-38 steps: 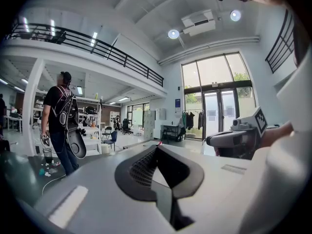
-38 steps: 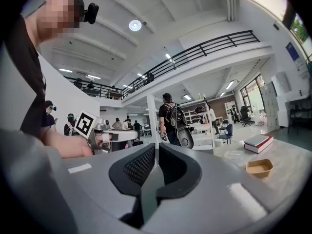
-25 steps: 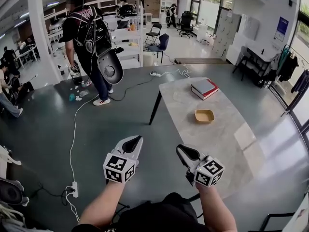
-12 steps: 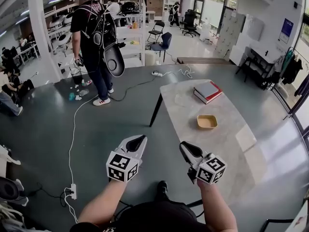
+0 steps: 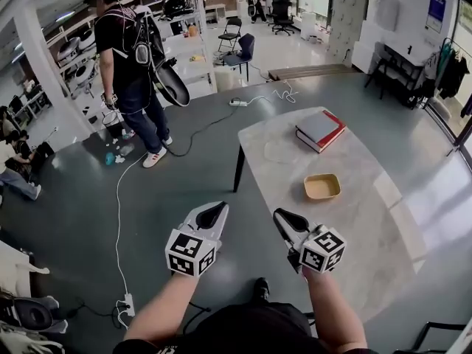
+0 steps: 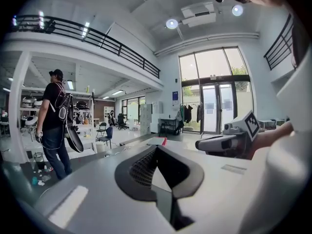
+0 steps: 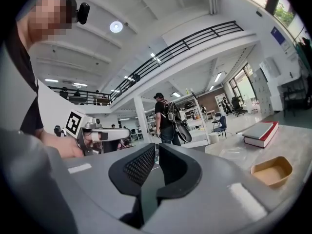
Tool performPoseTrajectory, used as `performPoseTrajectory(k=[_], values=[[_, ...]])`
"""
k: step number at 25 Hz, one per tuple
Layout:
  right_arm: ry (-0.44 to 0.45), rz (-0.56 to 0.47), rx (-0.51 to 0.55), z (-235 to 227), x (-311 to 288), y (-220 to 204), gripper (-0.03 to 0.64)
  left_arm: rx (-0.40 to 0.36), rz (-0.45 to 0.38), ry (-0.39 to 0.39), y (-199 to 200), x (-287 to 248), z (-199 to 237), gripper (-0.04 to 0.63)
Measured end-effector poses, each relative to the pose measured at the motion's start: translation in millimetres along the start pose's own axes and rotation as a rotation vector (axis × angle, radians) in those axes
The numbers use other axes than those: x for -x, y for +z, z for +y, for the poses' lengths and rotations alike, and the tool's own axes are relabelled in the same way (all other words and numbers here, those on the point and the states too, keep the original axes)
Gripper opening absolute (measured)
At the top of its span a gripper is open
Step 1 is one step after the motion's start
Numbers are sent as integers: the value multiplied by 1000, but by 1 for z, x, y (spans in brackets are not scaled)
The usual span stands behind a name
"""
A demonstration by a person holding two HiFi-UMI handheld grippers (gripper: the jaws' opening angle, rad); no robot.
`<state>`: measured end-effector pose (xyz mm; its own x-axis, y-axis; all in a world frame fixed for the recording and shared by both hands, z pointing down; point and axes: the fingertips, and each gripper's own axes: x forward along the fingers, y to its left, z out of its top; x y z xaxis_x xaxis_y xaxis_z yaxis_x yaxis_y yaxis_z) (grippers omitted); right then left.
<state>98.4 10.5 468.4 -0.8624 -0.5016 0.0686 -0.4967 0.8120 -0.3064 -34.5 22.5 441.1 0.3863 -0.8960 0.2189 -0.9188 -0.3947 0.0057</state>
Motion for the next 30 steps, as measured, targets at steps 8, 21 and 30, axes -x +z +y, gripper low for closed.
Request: performPoseTrajectory(k=[8,21,30], values=[[12,12,-13,-50,-32,16,35,7,-5,3,13,-57,22,3],[-27,54,-11,-91,-88,28,26,27,-21,0,24,-102,88,3],[-111,43,13,-114,-173,46,26,11,-35,-90,41,-150,172,3]])
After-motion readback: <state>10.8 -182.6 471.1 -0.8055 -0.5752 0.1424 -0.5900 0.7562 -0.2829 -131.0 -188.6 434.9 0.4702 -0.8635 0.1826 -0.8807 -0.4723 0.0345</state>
